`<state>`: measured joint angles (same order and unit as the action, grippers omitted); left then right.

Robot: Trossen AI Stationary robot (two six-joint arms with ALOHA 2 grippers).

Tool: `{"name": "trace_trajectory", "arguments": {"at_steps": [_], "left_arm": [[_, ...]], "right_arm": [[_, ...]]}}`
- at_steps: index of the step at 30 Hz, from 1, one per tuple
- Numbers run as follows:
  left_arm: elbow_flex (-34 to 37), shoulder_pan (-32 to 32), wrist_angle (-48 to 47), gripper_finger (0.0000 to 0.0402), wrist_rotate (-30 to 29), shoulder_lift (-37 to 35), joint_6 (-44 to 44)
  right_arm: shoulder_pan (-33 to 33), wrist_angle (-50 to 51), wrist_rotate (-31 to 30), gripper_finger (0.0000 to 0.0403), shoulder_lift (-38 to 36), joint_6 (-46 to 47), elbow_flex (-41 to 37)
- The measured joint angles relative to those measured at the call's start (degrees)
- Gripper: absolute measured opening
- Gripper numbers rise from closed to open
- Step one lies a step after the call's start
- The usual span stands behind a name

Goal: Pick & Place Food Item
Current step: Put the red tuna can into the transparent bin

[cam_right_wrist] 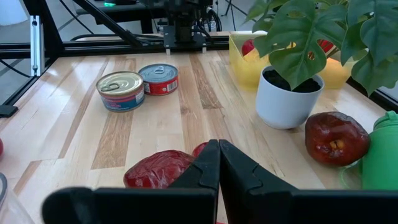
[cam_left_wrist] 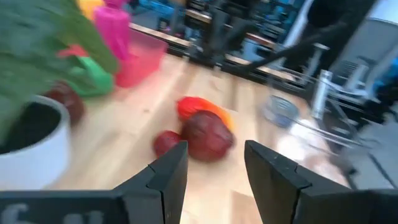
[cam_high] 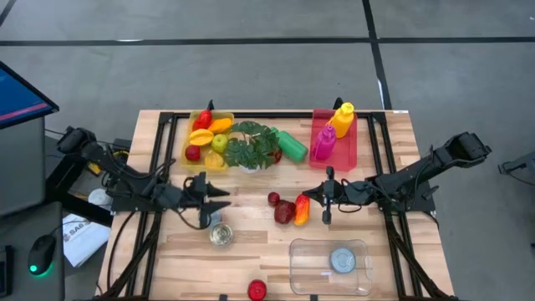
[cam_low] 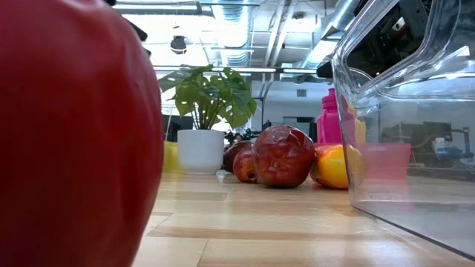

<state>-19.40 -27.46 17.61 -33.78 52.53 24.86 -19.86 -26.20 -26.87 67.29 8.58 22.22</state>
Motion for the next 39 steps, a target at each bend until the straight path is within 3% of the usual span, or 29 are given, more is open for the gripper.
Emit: {"name": "trace_trajectory", "arguments": {"at_steps": [3,10,20,28,39], "left_arm": [[0.0,-3.6,-0.8,0.0150,0.1,0.0,3.8],[0.0,-10.5,-11.4,0.0150,0.1,0.0,22.0],[0.0,-12.6,-22.5,0.0146,-0.7,0.0,39.2],[0.0,-11.8,-31.2,0.0107,-1.8,1.0,52.0],[0.0,-11.8,-31.0,0.0037,2.8,10.5,56.9]], "right_arm": [[0.0,0.0,0.0,0.0000,0.0,0.0,0.0],[0.0,0.0,0.0,0.0000,0.0,0.0,0.0],[0.0,0.0,0.0,0.0000,0.0,0.0,0.0],[0.0,0.0,0.0,0.0000,0.0,0.0,0.0],[0.0,0.0,0.0,0.0000,0.0,0.0,0.0]]}}
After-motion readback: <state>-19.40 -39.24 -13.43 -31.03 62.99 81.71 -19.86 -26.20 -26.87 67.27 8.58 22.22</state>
